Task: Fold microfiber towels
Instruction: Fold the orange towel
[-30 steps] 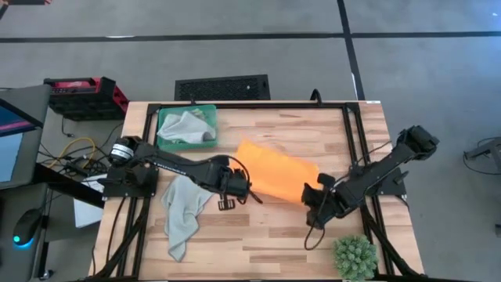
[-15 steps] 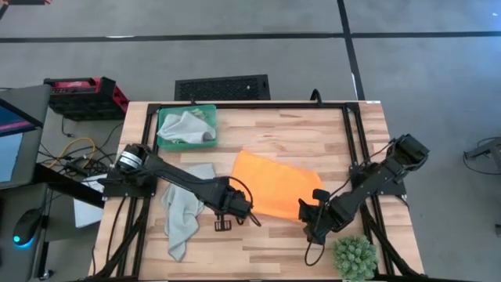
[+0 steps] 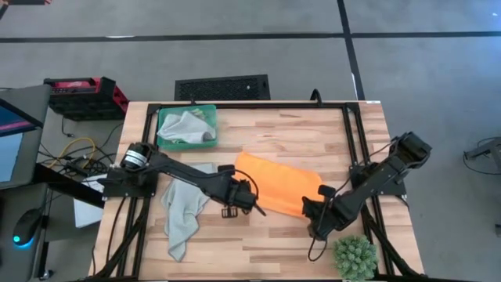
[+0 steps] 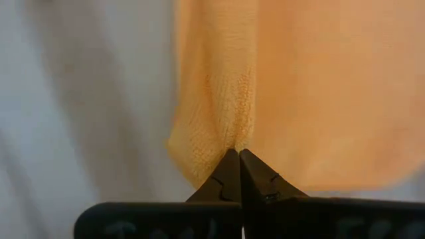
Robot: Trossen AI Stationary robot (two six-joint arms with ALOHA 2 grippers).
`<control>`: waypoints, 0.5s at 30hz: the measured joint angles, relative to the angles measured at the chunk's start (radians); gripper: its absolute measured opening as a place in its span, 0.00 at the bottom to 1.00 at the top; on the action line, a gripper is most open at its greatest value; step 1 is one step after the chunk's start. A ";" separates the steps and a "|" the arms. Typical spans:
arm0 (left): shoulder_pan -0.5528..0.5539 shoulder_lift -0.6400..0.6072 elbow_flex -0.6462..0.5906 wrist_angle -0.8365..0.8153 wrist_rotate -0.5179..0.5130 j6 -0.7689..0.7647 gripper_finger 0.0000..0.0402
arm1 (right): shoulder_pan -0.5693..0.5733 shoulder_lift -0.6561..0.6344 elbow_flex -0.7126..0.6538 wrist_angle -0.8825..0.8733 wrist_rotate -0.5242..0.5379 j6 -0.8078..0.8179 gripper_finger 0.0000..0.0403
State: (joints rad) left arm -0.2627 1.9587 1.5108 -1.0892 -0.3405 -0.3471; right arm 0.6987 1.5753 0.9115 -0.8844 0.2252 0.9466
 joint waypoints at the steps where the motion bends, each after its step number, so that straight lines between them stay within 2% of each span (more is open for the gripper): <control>1: 0.010 0.000 0.000 0.001 -0.012 0.005 0.00 | 0.000 -0.008 0.000 -0.026 0.018 0.023 0.02; 7: 0.075 0.004 0.002 0.017 -0.145 0.011 0.00 | -0.015 -0.020 0.000 -0.150 0.116 0.129 0.02; 15: 0.142 0.047 -0.002 0.127 -0.131 0.125 0.00 | -0.083 -0.016 0.000 -0.225 0.164 0.154 0.02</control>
State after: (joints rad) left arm -0.1203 2.0059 1.5093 -0.9620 -0.4712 -0.2219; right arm 0.6155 1.5597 0.9112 -1.1098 0.3891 1.1003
